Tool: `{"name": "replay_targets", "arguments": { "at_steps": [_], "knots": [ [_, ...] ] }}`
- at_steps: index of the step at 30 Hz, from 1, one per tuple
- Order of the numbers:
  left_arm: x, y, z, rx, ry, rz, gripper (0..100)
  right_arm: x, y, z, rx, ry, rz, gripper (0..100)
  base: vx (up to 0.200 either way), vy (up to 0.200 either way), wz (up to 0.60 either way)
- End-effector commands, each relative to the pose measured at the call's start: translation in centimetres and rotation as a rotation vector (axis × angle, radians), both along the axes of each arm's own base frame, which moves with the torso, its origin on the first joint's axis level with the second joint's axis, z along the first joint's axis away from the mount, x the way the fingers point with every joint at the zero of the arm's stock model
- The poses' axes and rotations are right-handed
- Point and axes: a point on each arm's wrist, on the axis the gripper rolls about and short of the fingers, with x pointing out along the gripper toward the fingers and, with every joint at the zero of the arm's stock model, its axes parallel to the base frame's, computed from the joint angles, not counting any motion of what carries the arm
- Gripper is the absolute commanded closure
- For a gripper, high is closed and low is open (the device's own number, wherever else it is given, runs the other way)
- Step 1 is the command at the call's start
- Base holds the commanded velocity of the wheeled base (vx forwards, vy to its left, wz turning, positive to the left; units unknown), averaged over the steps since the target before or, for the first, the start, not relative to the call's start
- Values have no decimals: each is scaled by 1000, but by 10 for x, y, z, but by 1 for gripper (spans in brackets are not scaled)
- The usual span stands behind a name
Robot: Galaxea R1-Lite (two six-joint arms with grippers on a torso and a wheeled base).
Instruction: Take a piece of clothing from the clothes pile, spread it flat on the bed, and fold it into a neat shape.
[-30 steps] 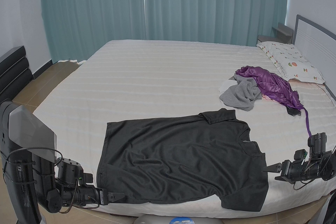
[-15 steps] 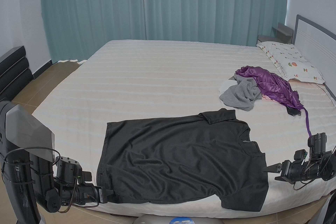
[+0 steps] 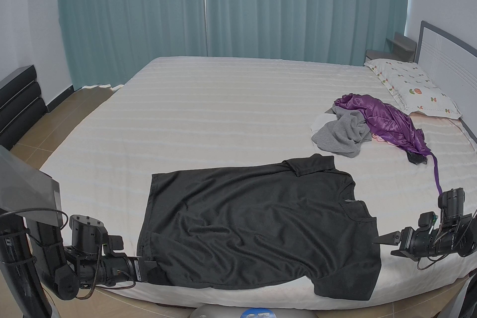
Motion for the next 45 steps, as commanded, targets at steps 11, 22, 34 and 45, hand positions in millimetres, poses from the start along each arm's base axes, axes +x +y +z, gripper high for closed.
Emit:
{"name": "replay_targets", "arguments": {
  "at_steps": [11, 22, 34, 45],
  "knots": [
    [-8, 29, 51, -51, -209, 138, 100, 5, -1, -5, -2, 19, -4, 0, 0, 0, 0],
    [-9, 31, 73, -119, -307, 158, 100, 24, -2, -29, 3, 100, 2, 0, 0, 0, 0],
    [-9, 32, 73, -119, -304, 162, 100, 28, 11, -43, -37, 149, 44, 0, 0, 0, 0],
    [-5, 33, 69, -117, -290, 169, 100, 35, 17, -36, -20, 126, 10, 100, 0, 0, 0]
  ]
}}
